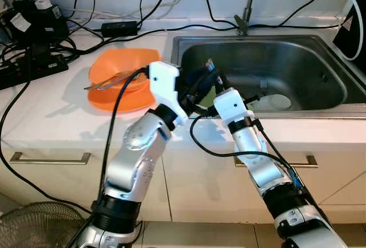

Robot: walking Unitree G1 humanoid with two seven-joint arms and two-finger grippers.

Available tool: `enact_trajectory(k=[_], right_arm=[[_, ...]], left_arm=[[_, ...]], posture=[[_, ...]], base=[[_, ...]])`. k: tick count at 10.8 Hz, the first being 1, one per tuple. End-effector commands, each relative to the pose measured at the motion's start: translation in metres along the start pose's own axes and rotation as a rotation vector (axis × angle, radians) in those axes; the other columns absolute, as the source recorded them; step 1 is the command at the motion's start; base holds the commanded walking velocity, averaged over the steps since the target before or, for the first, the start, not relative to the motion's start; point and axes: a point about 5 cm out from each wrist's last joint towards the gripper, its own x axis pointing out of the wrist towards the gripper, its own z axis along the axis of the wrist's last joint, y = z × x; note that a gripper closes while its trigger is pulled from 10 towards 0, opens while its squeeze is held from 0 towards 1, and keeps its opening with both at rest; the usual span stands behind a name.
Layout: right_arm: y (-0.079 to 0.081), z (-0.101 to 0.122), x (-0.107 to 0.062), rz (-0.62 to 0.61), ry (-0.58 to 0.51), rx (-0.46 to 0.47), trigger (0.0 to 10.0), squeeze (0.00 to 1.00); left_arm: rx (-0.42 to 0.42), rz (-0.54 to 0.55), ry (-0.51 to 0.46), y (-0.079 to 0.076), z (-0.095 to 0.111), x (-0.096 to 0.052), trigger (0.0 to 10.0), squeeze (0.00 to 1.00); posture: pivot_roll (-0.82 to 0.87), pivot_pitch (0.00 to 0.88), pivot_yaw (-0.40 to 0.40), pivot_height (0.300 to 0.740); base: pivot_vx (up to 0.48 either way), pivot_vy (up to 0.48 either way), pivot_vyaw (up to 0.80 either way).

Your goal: Kitchen organization

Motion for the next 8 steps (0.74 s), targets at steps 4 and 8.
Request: enact_trajectory(k=[4, 8], right_arm=[[-0.021, -0.006, 0.009, -0.065, 0.029, -0.018, 0.0, 0.00], [-0.052, -0.017, 0.027, -0.160, 0.150, 0.055, 10.0, 0.00]], left_arm=[[0.001, 0.126, 0.005, 0.026, 0.001, -0.022, 10.0, 0.00], [0.097, 0.131, 0.277, 0.038, -0.038, -0.044, 10.0, 0.00]], posture=[[0.12, 0.000, 0.044, 0.740], [0.12, 0.000, 0.043, 0.740]], base=[[0.000, 0.000, 0.00], [0.000, 0.000, 0.00]])
